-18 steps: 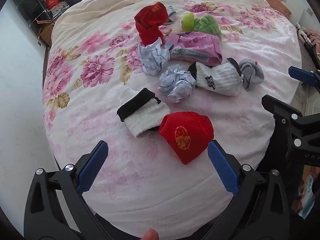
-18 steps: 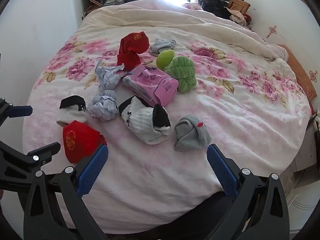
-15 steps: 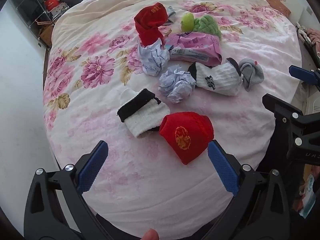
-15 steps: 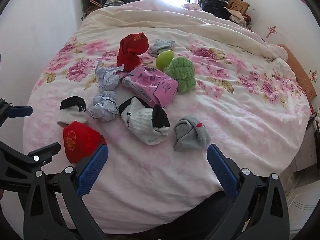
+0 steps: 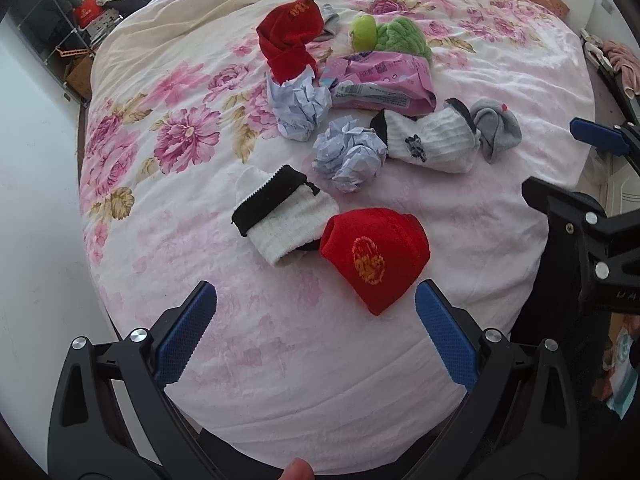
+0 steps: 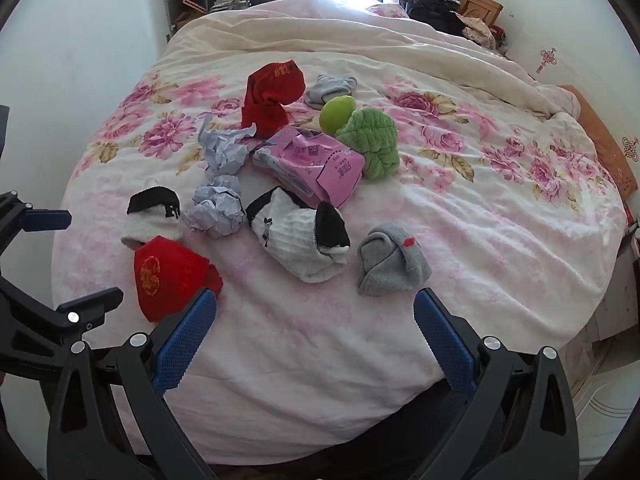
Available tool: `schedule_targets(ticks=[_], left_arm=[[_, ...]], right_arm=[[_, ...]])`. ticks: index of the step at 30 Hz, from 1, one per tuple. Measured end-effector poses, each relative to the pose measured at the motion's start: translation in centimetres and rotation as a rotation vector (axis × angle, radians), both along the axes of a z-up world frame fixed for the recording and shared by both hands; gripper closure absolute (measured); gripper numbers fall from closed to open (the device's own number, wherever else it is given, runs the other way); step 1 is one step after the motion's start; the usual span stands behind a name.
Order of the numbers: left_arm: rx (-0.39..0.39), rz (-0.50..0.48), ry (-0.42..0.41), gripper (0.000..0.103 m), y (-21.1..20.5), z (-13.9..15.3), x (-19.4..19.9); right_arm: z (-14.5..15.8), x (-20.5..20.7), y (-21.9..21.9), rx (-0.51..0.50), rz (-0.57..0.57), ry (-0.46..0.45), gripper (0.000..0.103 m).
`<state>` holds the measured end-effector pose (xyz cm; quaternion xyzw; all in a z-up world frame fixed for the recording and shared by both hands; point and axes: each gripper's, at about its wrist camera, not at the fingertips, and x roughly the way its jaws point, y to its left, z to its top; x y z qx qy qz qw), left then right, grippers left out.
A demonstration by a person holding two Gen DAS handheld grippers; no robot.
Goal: Collect trash
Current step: 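Move both grippers toward the red sock and white-black sock on the bed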
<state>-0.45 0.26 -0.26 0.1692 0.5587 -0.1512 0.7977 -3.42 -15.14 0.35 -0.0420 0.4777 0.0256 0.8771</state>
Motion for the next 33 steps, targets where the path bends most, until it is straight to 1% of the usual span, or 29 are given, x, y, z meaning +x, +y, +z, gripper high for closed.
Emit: schedule_targets(ticks=[4,7,14,18,28,33], left_arm=[[-0.009,0.006,0.004,0.005,0.8,-0.1,0.2],[-0.008,0.014,0.016,0.005,1.2,-0.3,0.6],[-0.005,0.005,0.029,0.005,1.0,-0.6,1.1],[-0.026,-0.002,0.048,0.005,0.4,-0.7,1.0],[-0.024,-0.05,0.059,0.005,-2.1,-1.0,-0.2],[-0.029,-0.051,0.067,0.005,-2.8,-1.1,-0.5]], right_arm=[[0.0,0.0,-0.1,0.022,0.005,0.005,0.008],[-0.1,0.0,0.2,0.017,0.014,0.005,0.008],[-0.2,0.1,0.4,0.024,0.024,0.007,0.008],[0.1,0.1,0.3,0.009,0.027,-0.007,0.008],[0.2,0.1,-0.8,-0.001,0.037,-0.02,0.008],[0.0,0.0,-1.2,0.002,0.06,-0.014,0.008]])
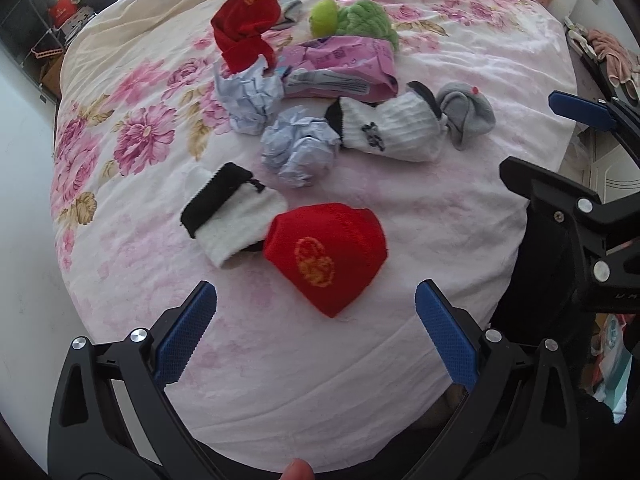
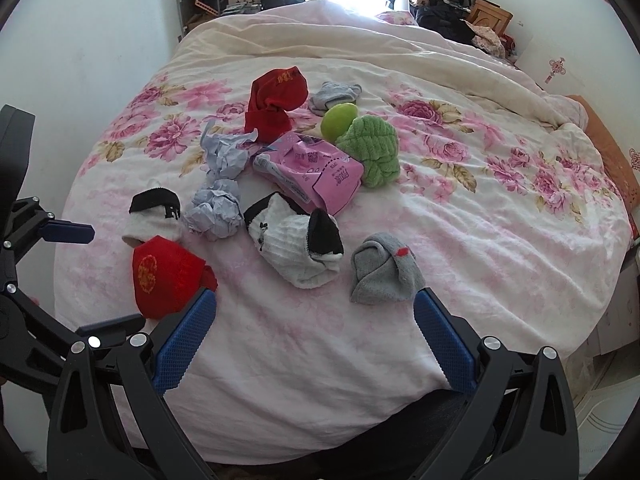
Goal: Collect trash
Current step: 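Move both grippers toward the red sock and white-black sock on the bed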
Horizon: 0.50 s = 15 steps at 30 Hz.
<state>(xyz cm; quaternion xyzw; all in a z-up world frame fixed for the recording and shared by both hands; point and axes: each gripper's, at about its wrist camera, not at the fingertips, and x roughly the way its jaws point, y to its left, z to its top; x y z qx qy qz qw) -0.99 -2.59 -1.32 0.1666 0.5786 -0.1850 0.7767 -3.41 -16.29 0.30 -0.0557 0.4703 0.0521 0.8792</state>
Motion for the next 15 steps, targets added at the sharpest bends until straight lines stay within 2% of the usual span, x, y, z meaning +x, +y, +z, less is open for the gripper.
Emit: schedule_targets(ticks=[15], left_arm=[[-0.008,0.04,0.03,0.005,-2.0,-0.6,-0.7]], right_arm=[[-0.4,0.7,-1.3,0.008,0.062,0.017,0.008]])
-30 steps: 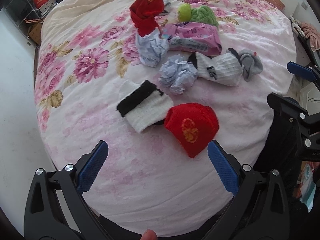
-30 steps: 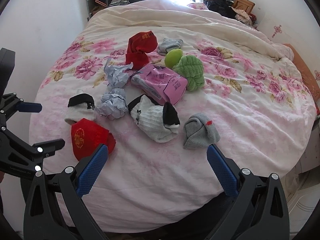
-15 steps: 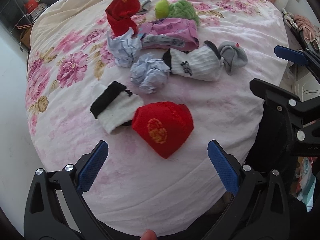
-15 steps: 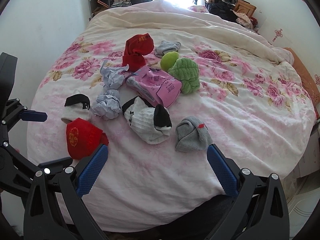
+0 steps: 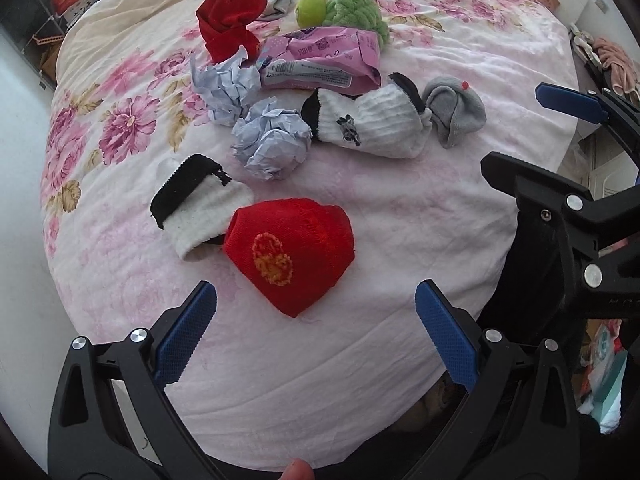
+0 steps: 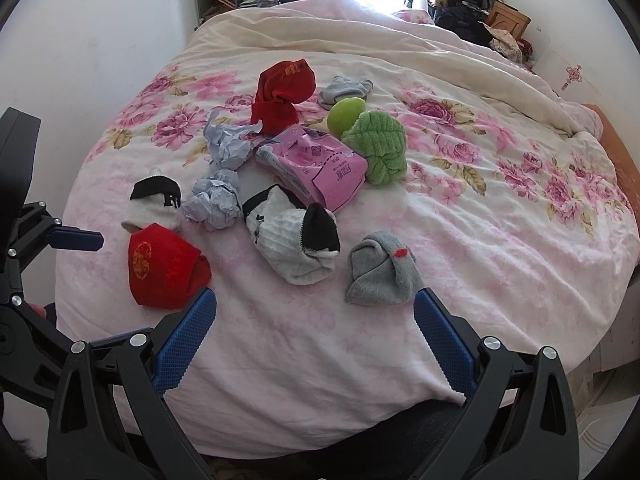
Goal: Collect trash
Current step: 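Move both grippers toward the red sock and white-black sock on the bed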
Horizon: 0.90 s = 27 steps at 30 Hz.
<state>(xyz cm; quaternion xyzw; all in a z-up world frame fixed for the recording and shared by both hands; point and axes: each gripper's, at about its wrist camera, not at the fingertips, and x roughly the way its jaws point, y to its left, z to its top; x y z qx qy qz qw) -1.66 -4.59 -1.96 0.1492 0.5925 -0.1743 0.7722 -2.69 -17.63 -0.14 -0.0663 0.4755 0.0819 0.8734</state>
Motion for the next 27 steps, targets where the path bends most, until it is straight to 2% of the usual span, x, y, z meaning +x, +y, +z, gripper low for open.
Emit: schedule_targets(ticks=[7,12,27], left_arm=[[-0.001,0.041,-0.001,0.005,-0.6,-0.3,0.1],[-0.036,0.092,0.031,0.005,-0.6,-1.1,0.4],[-0.002,0.193,0.012,0.005,-2.2,-2.6,1.2]], right_arm=[[-0.3,0.7,-0.4,-0.005,0.055,0.01,0.008],[-0.5,1.3,-1.2,-0.006,0.096,0.02,0.008],[-0.9,2.8,-1.3,-0.026,0.223,0.022,0.008]])
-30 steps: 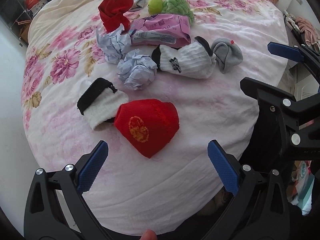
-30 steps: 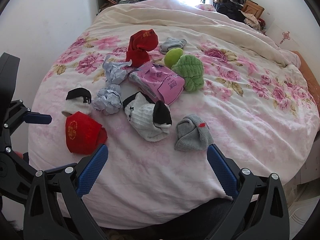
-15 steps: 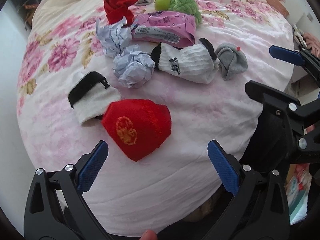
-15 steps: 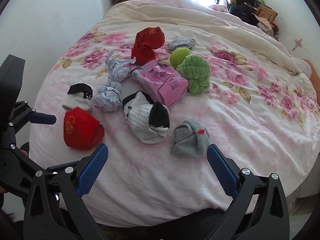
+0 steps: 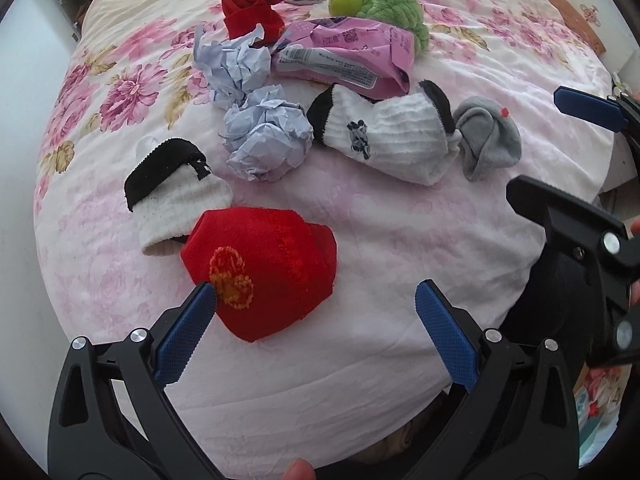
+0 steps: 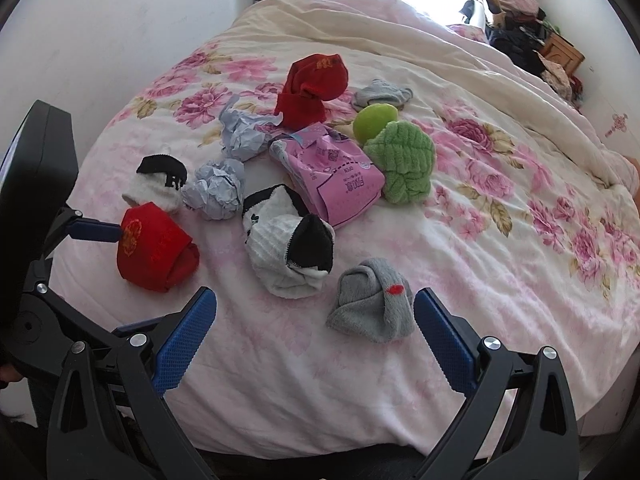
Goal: Collect trash
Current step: 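Move both grippers toward the red sock and white-black sock on the bed, then grasp the red sock with the left gripper while the right grasps the white-black sock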
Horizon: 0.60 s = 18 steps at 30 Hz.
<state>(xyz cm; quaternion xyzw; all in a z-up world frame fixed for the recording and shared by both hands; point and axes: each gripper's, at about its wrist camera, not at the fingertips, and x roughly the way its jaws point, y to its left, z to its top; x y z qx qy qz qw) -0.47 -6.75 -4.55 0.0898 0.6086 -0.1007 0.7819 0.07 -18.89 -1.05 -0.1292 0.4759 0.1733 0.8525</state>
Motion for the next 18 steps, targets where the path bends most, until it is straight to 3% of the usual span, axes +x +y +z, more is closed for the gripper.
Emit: schedule_targets(ticks=[18], left_arm=[[0.015,0.028,0.005,0.005,-0.5,-0.56,1.03]], right_arm=[[-0.76,0.86,-0.3,-0.001,0.028,0.008,0.008]])
